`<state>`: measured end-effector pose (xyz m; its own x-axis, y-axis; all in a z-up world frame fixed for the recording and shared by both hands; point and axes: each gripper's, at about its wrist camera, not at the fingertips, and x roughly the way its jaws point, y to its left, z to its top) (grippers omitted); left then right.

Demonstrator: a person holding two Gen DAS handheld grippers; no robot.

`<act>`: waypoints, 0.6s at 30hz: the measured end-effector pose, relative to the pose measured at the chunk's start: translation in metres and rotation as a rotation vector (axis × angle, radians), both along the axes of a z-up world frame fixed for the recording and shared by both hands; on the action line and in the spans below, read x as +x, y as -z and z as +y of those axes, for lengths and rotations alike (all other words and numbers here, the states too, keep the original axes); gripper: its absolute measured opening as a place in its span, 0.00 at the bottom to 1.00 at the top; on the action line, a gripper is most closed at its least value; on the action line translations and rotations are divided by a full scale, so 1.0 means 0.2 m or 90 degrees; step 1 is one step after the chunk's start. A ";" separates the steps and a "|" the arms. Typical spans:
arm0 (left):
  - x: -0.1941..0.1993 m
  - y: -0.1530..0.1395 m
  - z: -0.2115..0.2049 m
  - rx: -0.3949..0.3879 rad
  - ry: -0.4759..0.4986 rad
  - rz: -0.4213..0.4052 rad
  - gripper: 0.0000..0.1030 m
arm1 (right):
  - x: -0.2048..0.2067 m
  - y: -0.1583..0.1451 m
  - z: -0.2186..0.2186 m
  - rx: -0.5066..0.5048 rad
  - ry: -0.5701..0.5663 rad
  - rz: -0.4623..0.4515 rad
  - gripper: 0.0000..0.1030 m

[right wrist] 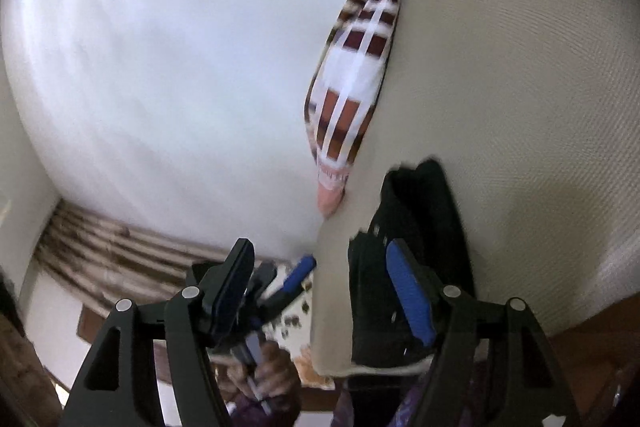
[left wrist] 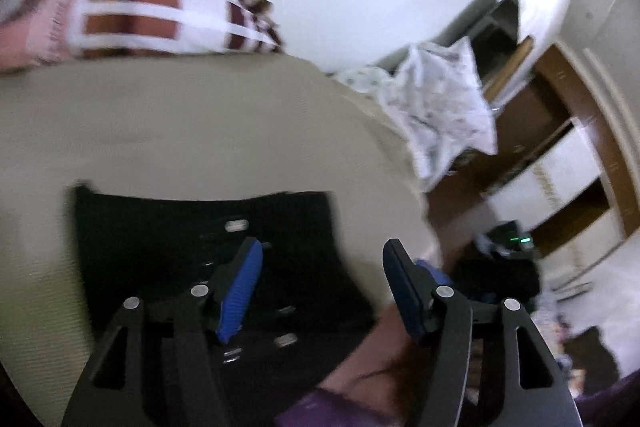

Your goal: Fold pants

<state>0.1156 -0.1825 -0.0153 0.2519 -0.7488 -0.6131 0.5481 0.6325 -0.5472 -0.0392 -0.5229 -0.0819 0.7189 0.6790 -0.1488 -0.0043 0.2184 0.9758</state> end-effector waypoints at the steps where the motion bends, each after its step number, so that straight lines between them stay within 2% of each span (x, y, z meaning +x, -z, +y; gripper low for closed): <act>1: -0.02 0.01 0.04 0.015 -0.010 -0.006 0.63 | -0.01 0.02 0.04 0.003 -0.020 0.016 0.65; 4: -0.06 0.09 0.21 0.039 -0.041 0.008 0.64 | -0.05 0.10 0.12 0.049 -0.055 0.049 0.65; 7: -0.10 0.22 0.35 0.043 -0.077 0.058 0.64 | -0.06 0.16 0.18 0.062 -0.074 0.086 0.65; 12: -0.12 0.38 0.54 0.015 -0.132 0.127 0.64 | -0.02 0.20 0.24 -0.011 -0.076 0.169 0.65; 14: -0.13 0.40 0.59 0.000 -0.144 0.139 0.64 | -0.01 0.19 0.25 -0.020 -0.070 0.161 0.65; 18: -0.13 0.43 0.64 -0.010 -0.156 0.147 0.64 | 0.01 0.17 0.26 -0.085 -0.033 0.180 0.64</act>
